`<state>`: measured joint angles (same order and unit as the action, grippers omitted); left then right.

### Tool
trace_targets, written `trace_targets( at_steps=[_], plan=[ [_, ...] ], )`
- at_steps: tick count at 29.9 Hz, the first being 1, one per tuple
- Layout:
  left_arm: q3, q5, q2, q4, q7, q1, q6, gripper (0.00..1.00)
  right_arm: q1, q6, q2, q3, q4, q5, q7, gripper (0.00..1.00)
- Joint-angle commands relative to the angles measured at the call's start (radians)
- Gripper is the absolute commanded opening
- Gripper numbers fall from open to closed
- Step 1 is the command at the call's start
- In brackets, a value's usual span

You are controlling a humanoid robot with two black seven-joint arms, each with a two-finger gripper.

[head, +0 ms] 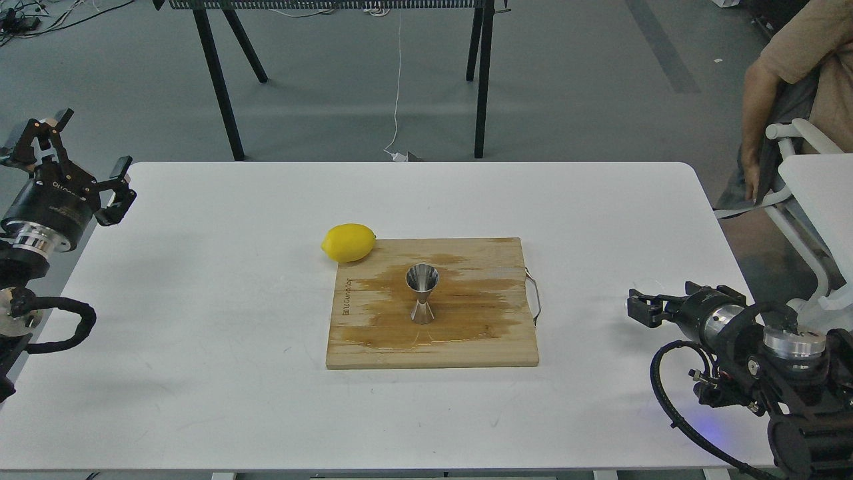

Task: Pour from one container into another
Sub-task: 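Move the right gripper down beside the clear glass and grasp it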

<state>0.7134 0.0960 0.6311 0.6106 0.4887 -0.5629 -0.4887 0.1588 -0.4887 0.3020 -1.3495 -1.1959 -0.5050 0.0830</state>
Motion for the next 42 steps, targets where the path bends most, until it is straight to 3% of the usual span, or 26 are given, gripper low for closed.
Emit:
trace_targets(
  at_steps=[1, 25, 42],
  plan=[
    [0.0, 0.001, -0.001, 0.0, 0.0, 0.0, 0.0, 0.98, 0.005, 0.0, -0.003, 0.006, 0.002, 0.002, 0.0, 0.99],
    [0.0, 0.001, -0.001, -0.011, 0.0, 0.0, 0.0, 0.98, 0.019, 0.0, -0.023, 0.02, 0.056, 0.005, -0.008, 0.95],
    [0.0, 0.002, -0.021, -0.031, 0.0, -0.002, 0.0, 0.98, 0.022, 0.0, -0.061, 0.02, 0.056, 0.051, -0.009, 0.85]
  ],
)
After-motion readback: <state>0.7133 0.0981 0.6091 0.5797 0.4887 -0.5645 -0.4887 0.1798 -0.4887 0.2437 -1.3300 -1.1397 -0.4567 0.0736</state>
